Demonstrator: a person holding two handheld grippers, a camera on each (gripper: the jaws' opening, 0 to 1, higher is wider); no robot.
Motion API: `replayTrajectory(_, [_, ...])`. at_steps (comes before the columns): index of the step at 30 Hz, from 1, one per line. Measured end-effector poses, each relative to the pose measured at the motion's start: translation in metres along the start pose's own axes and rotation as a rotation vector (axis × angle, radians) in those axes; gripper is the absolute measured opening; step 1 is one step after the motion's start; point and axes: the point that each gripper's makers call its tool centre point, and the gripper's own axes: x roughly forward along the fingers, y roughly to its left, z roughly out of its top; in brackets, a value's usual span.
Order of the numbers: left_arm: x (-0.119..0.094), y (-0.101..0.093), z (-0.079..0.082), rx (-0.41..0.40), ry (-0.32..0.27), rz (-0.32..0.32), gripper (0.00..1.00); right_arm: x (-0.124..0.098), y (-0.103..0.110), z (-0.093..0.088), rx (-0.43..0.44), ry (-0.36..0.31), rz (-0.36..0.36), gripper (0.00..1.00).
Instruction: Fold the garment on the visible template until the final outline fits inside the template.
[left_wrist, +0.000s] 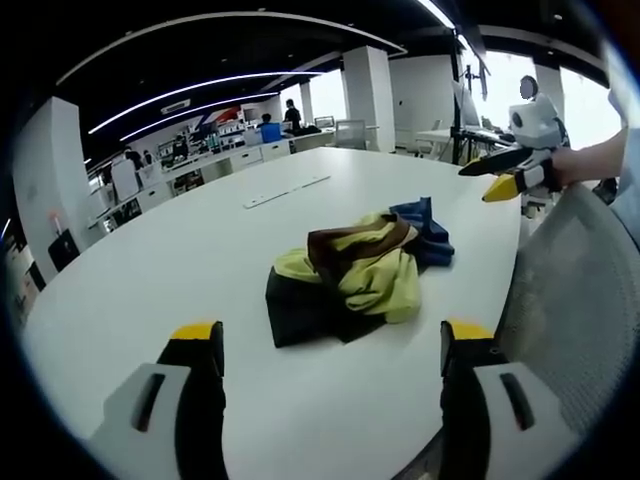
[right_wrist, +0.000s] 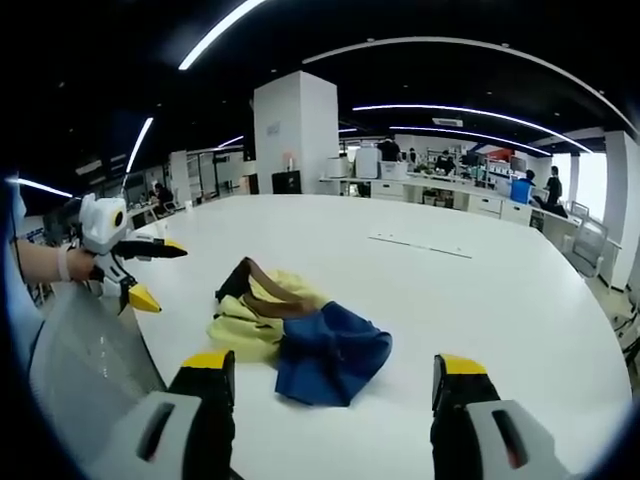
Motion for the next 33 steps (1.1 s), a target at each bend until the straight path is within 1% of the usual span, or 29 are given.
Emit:
replayTrajectory(8, [-0.0013, 0.0033, 0.0025, -0.002, -0.014, 0.015, 0.88, -0.0007, -0.004, 0.0001, 0.012, -0.005, -0.014, 0.81])
replayTrajectory(33, [-0.0012, 0.0028, 0.0017, -0.003, -0.009, 0.013, 0.88, -0.0008, -0.0039, -0.0017, 0.012, 0.003, -0.014, 0.81])
